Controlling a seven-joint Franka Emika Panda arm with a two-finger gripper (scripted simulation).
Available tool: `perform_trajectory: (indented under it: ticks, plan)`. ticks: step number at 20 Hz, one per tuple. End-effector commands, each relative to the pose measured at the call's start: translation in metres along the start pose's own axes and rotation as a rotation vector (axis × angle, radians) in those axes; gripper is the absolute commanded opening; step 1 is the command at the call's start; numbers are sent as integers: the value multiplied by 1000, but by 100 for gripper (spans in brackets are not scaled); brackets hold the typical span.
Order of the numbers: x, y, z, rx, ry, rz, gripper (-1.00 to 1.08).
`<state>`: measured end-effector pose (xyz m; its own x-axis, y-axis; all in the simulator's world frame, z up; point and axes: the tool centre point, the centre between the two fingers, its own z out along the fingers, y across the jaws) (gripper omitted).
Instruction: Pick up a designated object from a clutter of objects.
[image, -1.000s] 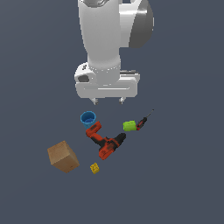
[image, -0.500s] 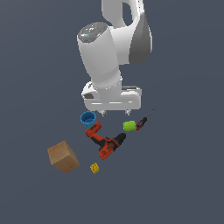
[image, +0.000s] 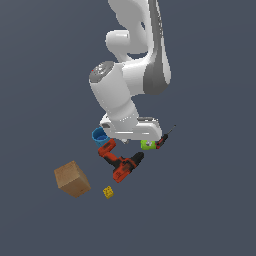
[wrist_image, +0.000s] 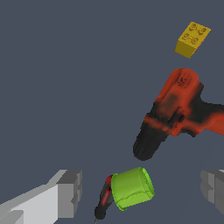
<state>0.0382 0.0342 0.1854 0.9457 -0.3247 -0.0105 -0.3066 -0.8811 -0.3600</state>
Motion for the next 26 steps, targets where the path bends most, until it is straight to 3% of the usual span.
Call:
perform_trajectory:
  ticks: [1, 12, 26]
  plan:
    - [2, 2, 15, 33, 11, 56, 108]
    - [2, 27, 77, 126, 57, 322, 108]
    - [-7, 54, 117, 144, 87, 518, 108]
